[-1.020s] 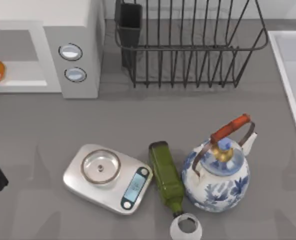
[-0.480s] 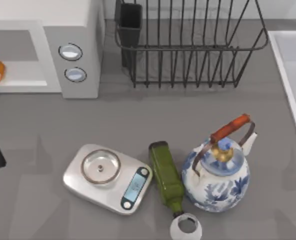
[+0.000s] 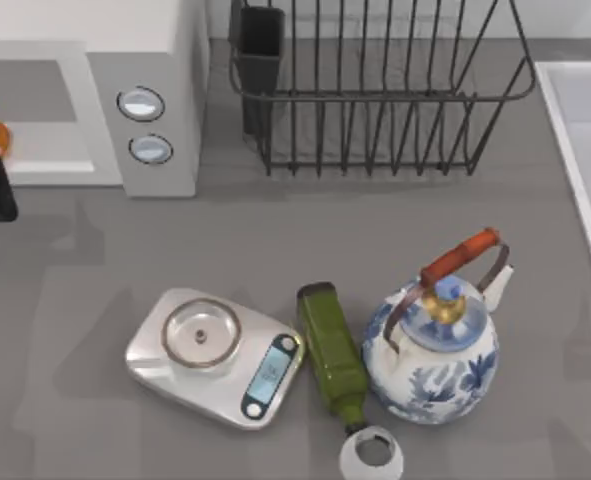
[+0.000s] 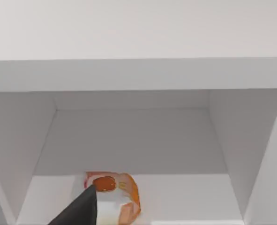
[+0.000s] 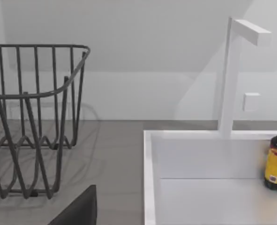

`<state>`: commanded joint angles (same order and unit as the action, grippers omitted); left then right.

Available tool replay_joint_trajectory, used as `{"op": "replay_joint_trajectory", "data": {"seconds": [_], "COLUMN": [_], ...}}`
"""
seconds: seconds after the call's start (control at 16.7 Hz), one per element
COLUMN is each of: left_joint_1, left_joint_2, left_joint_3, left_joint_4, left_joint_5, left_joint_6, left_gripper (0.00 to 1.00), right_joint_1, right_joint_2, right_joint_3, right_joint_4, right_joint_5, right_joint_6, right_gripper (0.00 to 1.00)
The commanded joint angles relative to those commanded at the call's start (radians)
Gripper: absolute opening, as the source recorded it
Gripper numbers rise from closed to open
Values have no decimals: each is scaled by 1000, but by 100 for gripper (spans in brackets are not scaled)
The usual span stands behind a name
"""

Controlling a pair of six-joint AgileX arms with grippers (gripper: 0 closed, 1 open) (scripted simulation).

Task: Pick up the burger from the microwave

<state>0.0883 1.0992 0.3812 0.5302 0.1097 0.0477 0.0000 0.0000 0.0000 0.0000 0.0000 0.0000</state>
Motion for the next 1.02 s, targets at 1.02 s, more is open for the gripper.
{"op": "replay_joint_trajectory", "data": {"seconds": [1.02], "left_joint_1": [120], "left_joint_2": [1338], "left_joint_3": [518], "left_joint_4": [649], "left_joint_5": [129], "left_joint_6": [46], "left_gripper": [100], "right_joint_1": [0], "right_joint_2": [0], "right_joint_3": [0], "right_joint_4": [0], "right_joint_5": [0], "right_joint_6": [0], "right_gripper": [100]}}
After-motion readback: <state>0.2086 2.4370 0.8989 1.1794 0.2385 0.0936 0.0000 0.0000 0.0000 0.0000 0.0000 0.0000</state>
